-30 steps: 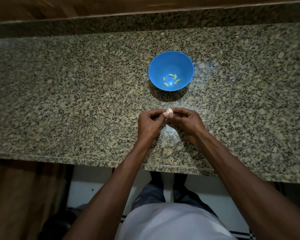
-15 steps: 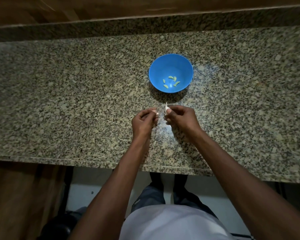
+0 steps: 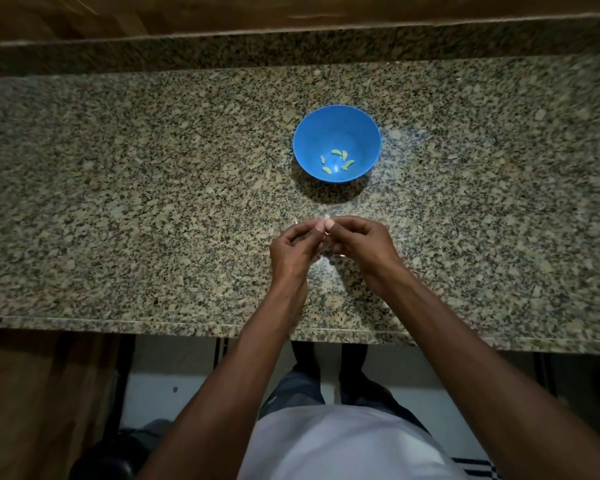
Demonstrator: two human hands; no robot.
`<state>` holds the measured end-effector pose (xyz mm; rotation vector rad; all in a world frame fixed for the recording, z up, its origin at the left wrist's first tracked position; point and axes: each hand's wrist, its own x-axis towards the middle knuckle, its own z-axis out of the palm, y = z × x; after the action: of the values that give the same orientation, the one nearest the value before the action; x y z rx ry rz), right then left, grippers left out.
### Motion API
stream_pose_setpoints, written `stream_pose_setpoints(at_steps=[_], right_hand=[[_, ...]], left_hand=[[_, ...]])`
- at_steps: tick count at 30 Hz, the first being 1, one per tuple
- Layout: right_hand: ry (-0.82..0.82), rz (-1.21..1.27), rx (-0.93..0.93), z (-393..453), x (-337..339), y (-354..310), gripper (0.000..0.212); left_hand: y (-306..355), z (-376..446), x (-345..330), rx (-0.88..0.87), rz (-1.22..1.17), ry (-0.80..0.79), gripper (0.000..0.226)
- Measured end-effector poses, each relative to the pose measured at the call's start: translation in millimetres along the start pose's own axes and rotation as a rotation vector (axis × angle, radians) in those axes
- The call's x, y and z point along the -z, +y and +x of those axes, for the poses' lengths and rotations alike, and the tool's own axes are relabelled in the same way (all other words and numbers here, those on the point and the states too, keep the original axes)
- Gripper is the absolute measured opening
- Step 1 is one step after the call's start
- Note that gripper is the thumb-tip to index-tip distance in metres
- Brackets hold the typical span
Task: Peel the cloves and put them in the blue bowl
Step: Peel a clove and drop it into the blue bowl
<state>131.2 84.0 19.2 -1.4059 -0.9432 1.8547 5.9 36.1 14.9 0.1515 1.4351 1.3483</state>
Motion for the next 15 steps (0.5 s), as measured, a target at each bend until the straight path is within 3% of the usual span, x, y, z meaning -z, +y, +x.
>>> stream_pose_setpoints(at_steps=[5, 10, 12, 15], right_hand=[[0.054, -0.063, 0.013, 2, 11, 3, 0.017], [0.127, -0.797, 0.361, 11, 23, -4, 0.012], [0.094, -0.981, 0.426, 15, 25, -2, 0.011], [0.056, -1.181, 0.441, 19, 23, -3, 0.026]], left_hand=[[-3, -5, 0, -0.121, 0.290, -0.095, 0.014], [-10, 8, 8, -0.437, 0.900, -0.094, 0.020], [-13, 12, 11, -0.560, 1.074, -0.158, 0.026], [-15, 21, 15, -0.605, 1.242, -0.223, 0.032]])
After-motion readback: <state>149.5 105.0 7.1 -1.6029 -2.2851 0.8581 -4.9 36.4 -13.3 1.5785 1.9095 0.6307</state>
